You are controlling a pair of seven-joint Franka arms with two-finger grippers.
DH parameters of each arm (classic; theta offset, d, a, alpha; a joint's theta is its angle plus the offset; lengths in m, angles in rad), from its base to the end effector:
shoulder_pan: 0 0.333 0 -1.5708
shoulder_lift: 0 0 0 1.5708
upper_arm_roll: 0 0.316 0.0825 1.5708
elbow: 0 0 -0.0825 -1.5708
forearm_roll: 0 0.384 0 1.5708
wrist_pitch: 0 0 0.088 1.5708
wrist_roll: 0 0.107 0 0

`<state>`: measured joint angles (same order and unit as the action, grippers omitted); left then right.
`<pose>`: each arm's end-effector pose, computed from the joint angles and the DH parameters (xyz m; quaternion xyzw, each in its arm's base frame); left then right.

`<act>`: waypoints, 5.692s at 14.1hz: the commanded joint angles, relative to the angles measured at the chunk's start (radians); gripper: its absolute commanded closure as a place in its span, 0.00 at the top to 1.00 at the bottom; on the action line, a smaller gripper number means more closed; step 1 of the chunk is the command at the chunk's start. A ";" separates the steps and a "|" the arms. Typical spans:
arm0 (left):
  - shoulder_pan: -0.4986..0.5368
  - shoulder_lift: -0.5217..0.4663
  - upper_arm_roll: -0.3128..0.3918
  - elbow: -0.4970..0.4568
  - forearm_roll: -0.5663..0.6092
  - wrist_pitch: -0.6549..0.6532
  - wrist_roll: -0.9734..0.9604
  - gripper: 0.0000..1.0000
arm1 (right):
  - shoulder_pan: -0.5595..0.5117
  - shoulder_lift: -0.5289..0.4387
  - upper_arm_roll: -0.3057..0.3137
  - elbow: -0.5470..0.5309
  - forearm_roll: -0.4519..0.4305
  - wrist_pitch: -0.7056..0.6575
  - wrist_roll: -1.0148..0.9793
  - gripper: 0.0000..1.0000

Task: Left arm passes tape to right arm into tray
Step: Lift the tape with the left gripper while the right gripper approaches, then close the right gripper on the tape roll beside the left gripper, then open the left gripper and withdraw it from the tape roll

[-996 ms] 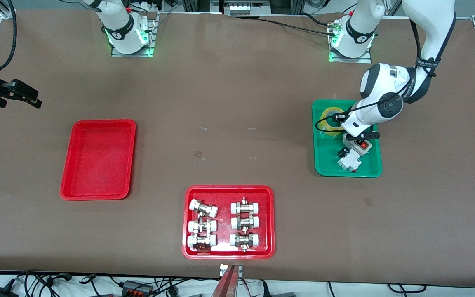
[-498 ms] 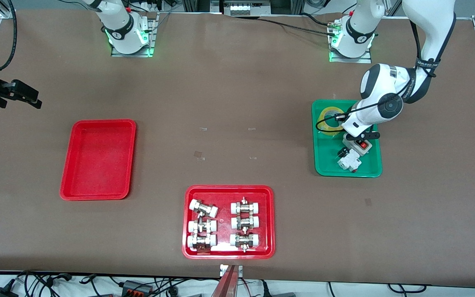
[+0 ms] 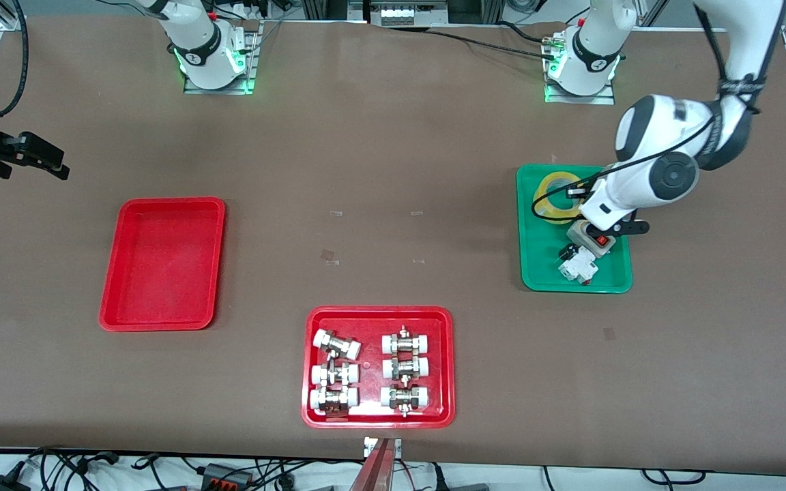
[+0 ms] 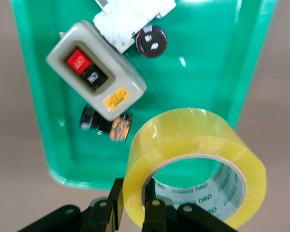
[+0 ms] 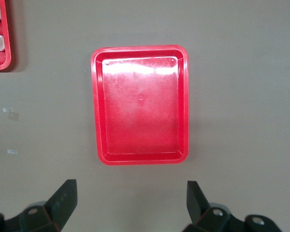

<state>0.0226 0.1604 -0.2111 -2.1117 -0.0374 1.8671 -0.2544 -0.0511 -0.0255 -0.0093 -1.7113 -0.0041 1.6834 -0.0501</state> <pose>0.5078 -0.0990 0.3160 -0.9786 -0.0391 0.2018 0.0115 0.5521 -0.0338 0.5817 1.0000 -0.0049 -0.0013 0.0018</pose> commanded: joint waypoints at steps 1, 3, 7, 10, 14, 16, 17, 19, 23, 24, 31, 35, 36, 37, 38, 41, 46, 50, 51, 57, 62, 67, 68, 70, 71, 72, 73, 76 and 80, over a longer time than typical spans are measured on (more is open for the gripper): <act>0.000 0.040 -0.016 0.178 -0.122 -0.213 -0.002 0.08 | -0.004 0.025 0.003 0.022 -0.001 -0.013 -0.011 1.00; -0.016 0.039 -0.036 0.245 -0.252 -0.229 -0.093 0.08 | 0.004 0.026 0.008 0.021 0.000 -0.014 -0.017 1.00; -0.097 0.085 -0.143 0.407 -0.337 -0.166 -0.406 0.08 | 0.039 0.070 0.012 0.021 0.003 -0.060 -0.011 1.00; -0.190 0.094 -0.156 0.458 -0.485 0.002 -0.509 0.08 | 0.065 0.130 0.014 0.021 0.006 -0.062 -0.010 1.00; -0.292 0.091 -0.157 0.483 -0.674 0.220 -0.539 0.08 | 0.077 0.197 0.012 0.061 0.083 -0.059 -0.014 1.00; -0.328 0.090 -0.159 0.486 -0.755 0.349 -0.539 0.09 | 0.082 0.210 0.014 0.076 0.153 -0.063 -0.022 1.00; -0.334 0.085 -0.159 0.486 -0.792 0.390 -0.540 0.09 | 0.095 0.214 0.017 0.076 0.192 -0.065 -0.051 1.00; -0.342 0.085 -0.168 0.484 -0.811 0.429 -0.551 0.09 | 0.108 0.216 0.020 0.078 0.330 -0.062 -0.100 1.00; -0.325 0.068 -0.165 0.484 -0.811 0.432 -0.608 0.09 | 0.157 0.225 0.020 0.097 0.585 -0.062 -0.119 1.00; -0.325 0.071 -0.165 0.484 -0.811 0.432 -0.606 0.09 | 0.174 0.226 0.020 0.102 0.655 -0.062 -0.125 1.00; -0.325 0.071 -0.165 0.470 -0.809 0.429 -0.605 0.09 | 0.307 0.249 0.020 0.203 0.906 -0.010 -0.103 1.00; -0.325 0.070 -0.165 0.469 -0.808 0.428 -0.605 0.09 | 0.387 0.271 0.020 0.257 0.905 0.056 -0.007 1.00; -0.325 0.070 -0.165 0.467 -0.809 0.428 -0.605 0.09 | 0.401 0.275 0.020 0.256 0.905 0.077 -0.005 1.00; -0.323 0.070 -0.165 0.467 -0.809 0.428 -0.605 0.09 | 0.407 0.285 0.020 0.256 0.905 0.087 -0.007 1.00; -0.323 0.070 -0.165 0.467 -0.808 0.428 -0.605 0.09 | 0.421 0.291 0.020 0.257 0.903 0.097 -0.007 1.00; -0.322 0.070 -0.165 0.466 -0.809 0.426 -0.603 0.10 | 0.433 0.303 0.020 0.256 0.903 0.136 -0.007 1.00; -0.322 0.068 -0.165 0.458 -0.808 0.423 -0.602 0.10 | 0.432 0.303 0.020 0.260 0.903 0.142 -0.007 1.00; -0.319 0.068 -0.165 0.458 -0.808 0.422 -0.600 0.10 | 0.432 0.311 0.019 0.275 0.903 0.154 -0.019 1.00; -0.320 0.068 -0.165 0.457 -0.808 0.422 -0.600 0.10 | 0.432 0.311 0.020 0.275 0.903 0.168 -0.019 1.00; -0.319 0.064 -0.165 0.443 -0.808 0.422 -0.599 0.10 | 0.435 0.322 0.020 0.275 0.903 0.171 -0.020 1.00; -0.319 0.064 -0.165 0.443 -0.808 0.420 -0.597 0.11 | 0.450 0.329 0.020 0.277 0.903 0.173 -0.020 0.96; -0.319 0.064 -0.165 0.443 -0.808 0.420 -0.597 0.11 | 0.448 0.329 0.020 0.279 0.903 0.170 -0.007 0.38; -0.319 0.064 -0.165 0.443 -0.808 0.420 -0.597 0.11 | 0.447 0.329 0.020 0.277 0.903 0.170 -0.005 0.30; -0.319 0.064 -0.165 0.443 -0.808 0.420 -0.597 0.11 | 0.447 0.329 0.020 0.279 0.903 0.171 -0.007 0.28; -0.319 0.064 -0.165 0.443 -0.808 0.420 -0.597 0.11 | 0.447 0.329 0.020 0.279 0.903 0.170 -0.007 0.28; -0.319 0.064 -0.165 0.443 -0.808 0.420 -0.595 0.12 | 0.447 0.329 0.020 0.279 0.905 0.170 -0.008 0.28; -0.317 0.064 -0.165 0.443 -0.806 0.419 -0.592 0.28 | 0.447 0.329 0.020 0.279 0.903 0.170 -0.013 0.28; -0.319 0.062 -0.160 0.443 -0.796 0.406 -0.595 0.94 | 0.445 0.329 0.020 0.277 0.905 0.170 -0.016 0.28; -0.254 0.033 -0.160 0.452 -0.748 0.252 -0.559 1.00 | 0.435 0.329 0.016 0.277 0.897 0.168 -0.024 0.28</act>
<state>-0.2745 0.2280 -0.3683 -1.6629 -0.8128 2.2013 -0.8430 0.3920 0.2958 0.0095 -1.4606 0.8874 1.8554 -0.0748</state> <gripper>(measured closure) 0.313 0.467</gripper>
